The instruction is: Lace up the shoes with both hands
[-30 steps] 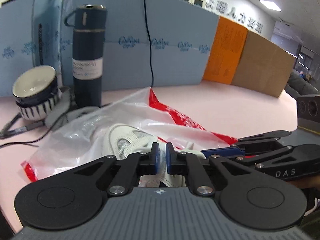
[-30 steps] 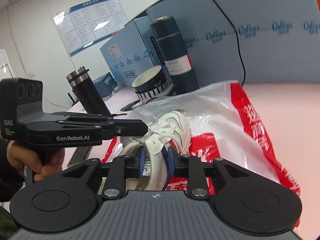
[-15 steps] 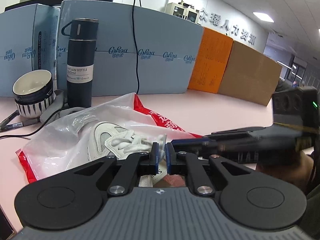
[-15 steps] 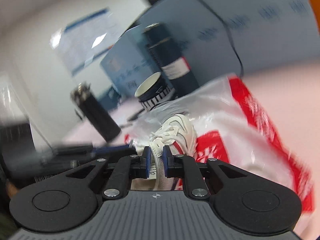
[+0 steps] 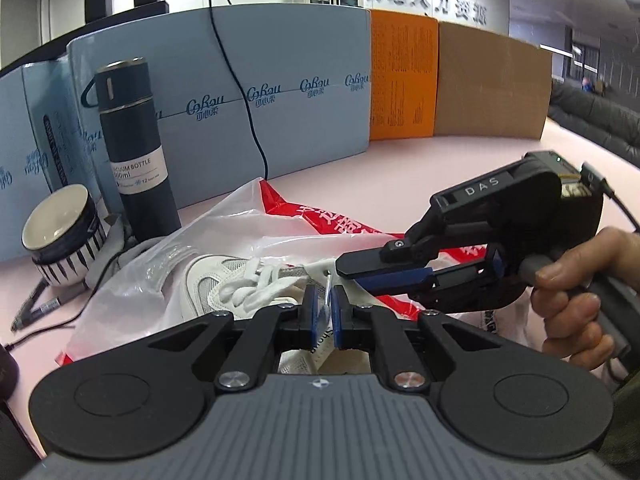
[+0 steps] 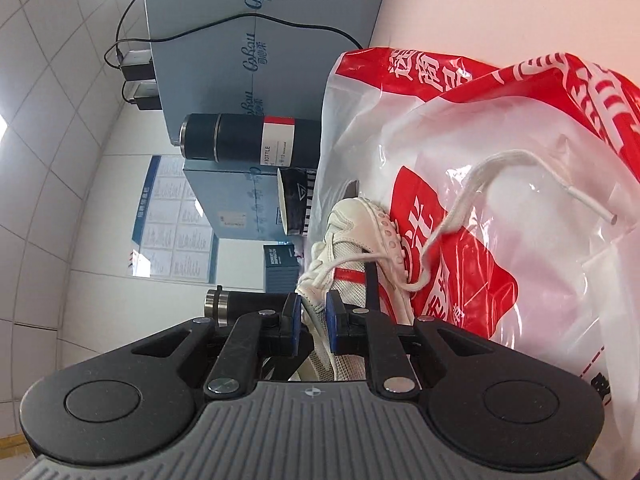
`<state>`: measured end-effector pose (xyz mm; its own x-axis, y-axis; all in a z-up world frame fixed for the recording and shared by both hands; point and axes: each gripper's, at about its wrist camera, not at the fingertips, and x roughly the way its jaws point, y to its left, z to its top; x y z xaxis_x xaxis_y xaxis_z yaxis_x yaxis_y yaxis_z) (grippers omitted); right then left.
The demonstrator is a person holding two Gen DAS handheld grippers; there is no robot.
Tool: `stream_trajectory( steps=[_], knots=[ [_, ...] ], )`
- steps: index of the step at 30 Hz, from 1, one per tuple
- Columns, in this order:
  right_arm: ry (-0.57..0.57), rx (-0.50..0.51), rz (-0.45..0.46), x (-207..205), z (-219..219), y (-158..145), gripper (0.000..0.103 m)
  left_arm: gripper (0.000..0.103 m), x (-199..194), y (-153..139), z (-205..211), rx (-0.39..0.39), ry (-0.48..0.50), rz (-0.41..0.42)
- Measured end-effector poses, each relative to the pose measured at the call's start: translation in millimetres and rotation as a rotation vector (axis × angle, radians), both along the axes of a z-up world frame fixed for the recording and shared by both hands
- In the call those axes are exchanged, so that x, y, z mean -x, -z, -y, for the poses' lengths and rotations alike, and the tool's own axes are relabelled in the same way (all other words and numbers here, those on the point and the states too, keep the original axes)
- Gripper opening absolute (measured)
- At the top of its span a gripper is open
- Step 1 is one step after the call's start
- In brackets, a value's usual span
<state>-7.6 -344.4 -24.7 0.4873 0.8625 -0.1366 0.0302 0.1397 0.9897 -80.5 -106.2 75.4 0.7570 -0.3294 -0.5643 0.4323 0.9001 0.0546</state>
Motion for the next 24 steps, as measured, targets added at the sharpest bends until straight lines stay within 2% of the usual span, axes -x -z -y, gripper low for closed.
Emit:
stream_trajectory(
  steps=[8,15,24],
  knots=[
    [-0.002,0.002,-0.001,1.7,3.2,1.4,0.015,0.003,-3.9,2.3,13.4,-0.128,0.037,0.012],
    [-0.005,0.007,0.001,2.1,3.4,1.7,0.016,0.004,-0.9,1.0,10.2,-0.121,0.031,-0.007],
    [-0.008,0.013,0.003,0.9,4.0,1.4,0.016,0.005,13.5,-0.2,11.1,-0.154,0.033,-0.032]
  ],
)
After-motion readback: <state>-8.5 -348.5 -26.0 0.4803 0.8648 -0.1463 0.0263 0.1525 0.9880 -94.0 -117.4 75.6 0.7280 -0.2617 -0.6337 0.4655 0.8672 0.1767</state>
